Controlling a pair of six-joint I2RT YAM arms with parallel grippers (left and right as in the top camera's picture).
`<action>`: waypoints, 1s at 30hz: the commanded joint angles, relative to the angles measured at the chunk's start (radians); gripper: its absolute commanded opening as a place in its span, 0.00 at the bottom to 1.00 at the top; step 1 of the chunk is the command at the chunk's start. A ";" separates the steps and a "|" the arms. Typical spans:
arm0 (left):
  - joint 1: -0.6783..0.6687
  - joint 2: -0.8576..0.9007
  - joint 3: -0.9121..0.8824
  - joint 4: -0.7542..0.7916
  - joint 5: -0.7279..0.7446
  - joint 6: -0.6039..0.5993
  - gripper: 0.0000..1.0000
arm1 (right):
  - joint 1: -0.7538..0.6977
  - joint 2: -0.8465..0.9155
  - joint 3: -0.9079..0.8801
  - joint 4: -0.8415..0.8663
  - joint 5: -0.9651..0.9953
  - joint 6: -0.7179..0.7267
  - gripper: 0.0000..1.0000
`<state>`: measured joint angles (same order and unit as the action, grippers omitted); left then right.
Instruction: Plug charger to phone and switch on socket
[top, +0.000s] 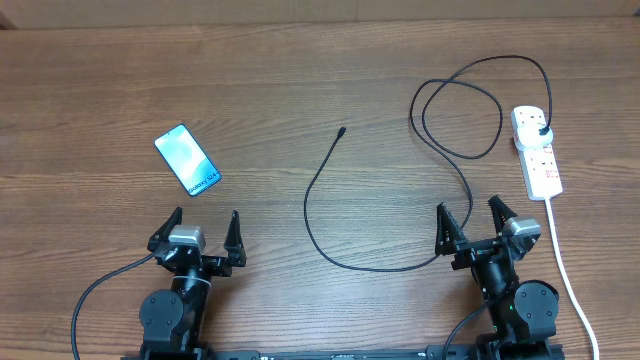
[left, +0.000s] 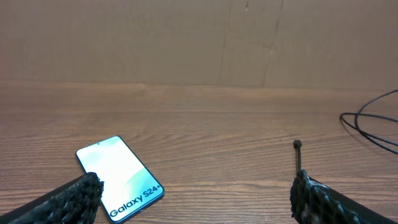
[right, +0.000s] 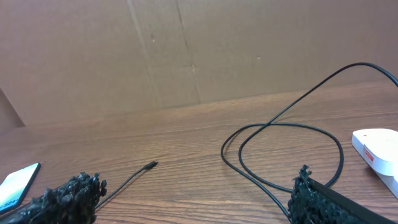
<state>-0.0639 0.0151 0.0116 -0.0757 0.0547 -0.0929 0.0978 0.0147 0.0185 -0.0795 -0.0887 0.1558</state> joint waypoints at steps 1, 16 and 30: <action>0.005 -0.011 -0.007 0.000 -0.011 0.026 0.99 | -0.004 -0.012 -0.010 0.026 -0.010 -0.001 1.00; 0.005 -0.011 -0.007 0.000 -0.011 0.026 0.99 | -0.004 -0.012 -0.010 0.023 -0.010 -0.005 1.00; 0.005 -0.011 -0.007 0.000 -0.011 0.026 1.00 | -0.004 -0.012 -0.010 0.012 -0.020 -0.004 1.00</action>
<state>-0.0639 0.0151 0.0116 -0.0757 0.0547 -0.0929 0.0978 0.0147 0.0185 -0.0719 -0.1005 0.1562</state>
